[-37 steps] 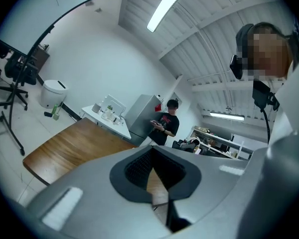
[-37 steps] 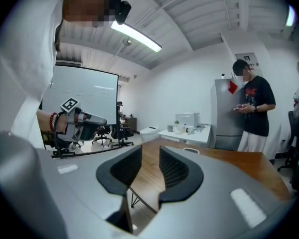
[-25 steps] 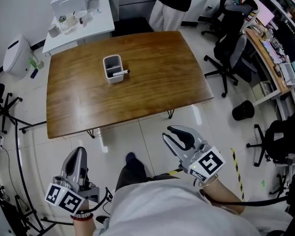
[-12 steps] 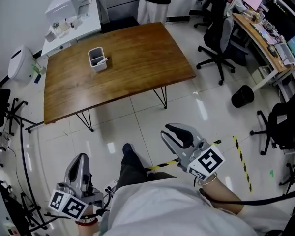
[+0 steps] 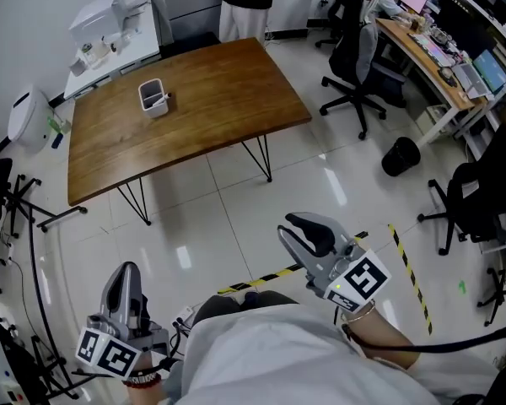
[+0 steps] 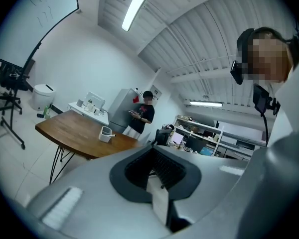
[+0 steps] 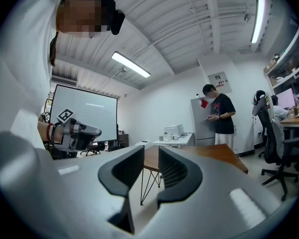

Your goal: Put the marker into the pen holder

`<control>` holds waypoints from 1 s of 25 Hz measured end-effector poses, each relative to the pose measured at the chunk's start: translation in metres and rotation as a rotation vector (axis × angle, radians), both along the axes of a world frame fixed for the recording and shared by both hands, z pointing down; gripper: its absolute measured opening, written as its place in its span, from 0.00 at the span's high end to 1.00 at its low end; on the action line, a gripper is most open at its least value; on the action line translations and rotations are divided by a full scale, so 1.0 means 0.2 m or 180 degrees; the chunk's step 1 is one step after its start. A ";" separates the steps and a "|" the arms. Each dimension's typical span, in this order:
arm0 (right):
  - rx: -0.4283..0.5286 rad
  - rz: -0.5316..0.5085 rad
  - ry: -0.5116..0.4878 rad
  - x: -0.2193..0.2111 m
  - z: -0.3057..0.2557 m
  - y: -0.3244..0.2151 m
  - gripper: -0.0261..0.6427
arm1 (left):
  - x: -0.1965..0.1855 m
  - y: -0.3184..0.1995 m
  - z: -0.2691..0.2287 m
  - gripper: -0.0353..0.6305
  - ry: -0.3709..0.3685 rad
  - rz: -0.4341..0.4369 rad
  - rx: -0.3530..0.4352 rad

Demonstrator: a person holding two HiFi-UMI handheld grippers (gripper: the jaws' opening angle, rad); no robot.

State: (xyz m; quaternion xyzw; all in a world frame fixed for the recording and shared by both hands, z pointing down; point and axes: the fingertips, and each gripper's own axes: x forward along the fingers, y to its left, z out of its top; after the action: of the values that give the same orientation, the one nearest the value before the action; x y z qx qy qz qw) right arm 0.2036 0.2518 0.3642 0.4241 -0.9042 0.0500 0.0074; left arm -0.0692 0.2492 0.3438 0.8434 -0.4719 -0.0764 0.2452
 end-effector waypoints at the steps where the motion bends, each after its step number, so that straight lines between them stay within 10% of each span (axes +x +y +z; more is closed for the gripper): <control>1: -0.0002 0.0021 -0.0004 0.00 -0.01 0.02 0.85 | 0.00 0.01 -0.02 0.94 0.0018 0.0022 0.0018; 25: 0.0094 -0.0425 0.0145 -0.66 -0.22 0.06 0.86 | -0.12 0.14 -0.18 0.94 0.0006 0.0311 0.0161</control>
State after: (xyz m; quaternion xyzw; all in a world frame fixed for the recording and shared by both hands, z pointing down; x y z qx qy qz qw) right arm 0.0725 0.2640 0.3208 0.3639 -0.9307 0.0264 0.0250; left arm -0.0933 0.2777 0.3075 0.8713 -0.4279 -0.0770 0.2276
